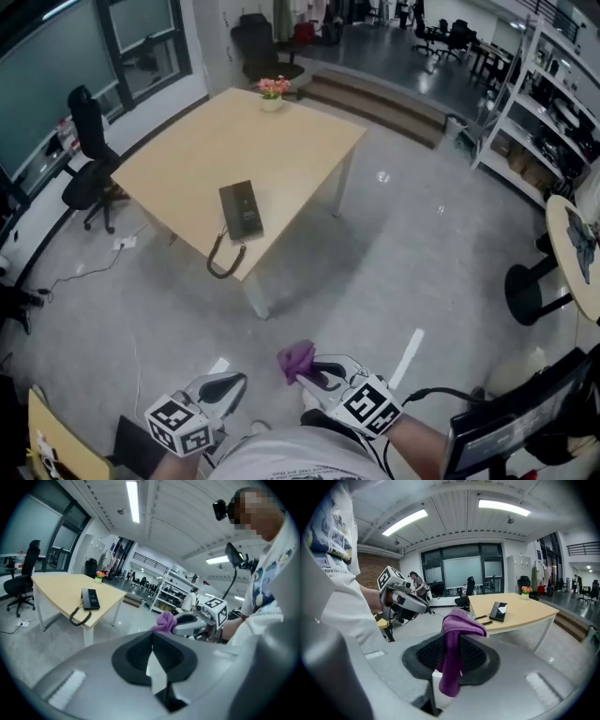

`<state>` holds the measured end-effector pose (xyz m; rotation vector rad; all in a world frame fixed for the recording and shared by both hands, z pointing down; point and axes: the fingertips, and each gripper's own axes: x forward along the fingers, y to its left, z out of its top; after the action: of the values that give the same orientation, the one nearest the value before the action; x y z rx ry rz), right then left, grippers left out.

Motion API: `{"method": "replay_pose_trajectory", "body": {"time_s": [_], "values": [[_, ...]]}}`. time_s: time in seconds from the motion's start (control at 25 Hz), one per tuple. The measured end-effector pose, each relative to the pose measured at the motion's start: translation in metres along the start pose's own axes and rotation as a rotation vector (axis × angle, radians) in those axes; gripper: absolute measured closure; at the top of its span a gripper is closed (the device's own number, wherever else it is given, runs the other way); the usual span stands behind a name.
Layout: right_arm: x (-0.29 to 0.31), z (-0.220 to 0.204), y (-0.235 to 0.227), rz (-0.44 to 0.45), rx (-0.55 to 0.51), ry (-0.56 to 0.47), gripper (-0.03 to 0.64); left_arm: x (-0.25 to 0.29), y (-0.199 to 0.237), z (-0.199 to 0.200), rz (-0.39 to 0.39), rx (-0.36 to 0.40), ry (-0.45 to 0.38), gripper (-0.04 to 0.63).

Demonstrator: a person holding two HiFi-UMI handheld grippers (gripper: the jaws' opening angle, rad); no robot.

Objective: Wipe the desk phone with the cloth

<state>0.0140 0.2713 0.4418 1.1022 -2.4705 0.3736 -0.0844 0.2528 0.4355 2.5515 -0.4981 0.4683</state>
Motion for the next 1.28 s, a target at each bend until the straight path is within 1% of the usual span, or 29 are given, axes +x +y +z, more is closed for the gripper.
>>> {"method": "replay_pose_trajectory", "body": {"time_s": [0.16, 0.28, 0.4, 0.6, 0.88, 1.0, 1.08, 1.28], "values": [[0.008, 0.015, 0.041, -0.001, 0.007, -0.03, 0.529, -0.042, -0.004, -0.01, -0.011, 0.018, -0.021, 0.591], [0.012, 0.014, 0.075, -0.014, -0.004, -0.033, 0.529, -0.068, -0.004, -0.035, -0.023, 0.01, -0.01, 0.591], [0.015, 0.007, 0.103, -0.035, 0.002, -0.039, 0.529, -0.081, -0.001, -0.061, -0.047, 0.027, 0.015, 0.591], [0.014, -0.001, 0.14, -0.023, 0.016, -0.024, 0.529, -0.093, -0.01, -0.073, -0.06, 0.008, 0.019, 0.591], [0.005, -0.004, 0.161, -0.031, 0.009, -0.017, 0.529, -0.097, -0.026, -0.082, -0.101, 0.02, 0.024, 0.591], [0.002, -0.005, 0.161, -0.049, -0.001, -0.006, 0.529, -0.098, -0.029, -0.085, -0.11, 0.011, 0.032, 0.591], [0.002, -0.006, 0.159, -0.058, -0.006, 0.004, 0.529, -0.096, -0.026, -0.089, -0.12, 0.017, 0.043, 0.591], [0.004, -0.01, 0.163, -0.06, 0.018, 0.004, 0.529, -0.092, -0.027, -0.094, -0.136, 0.018, 0.062, 0.591]]}}
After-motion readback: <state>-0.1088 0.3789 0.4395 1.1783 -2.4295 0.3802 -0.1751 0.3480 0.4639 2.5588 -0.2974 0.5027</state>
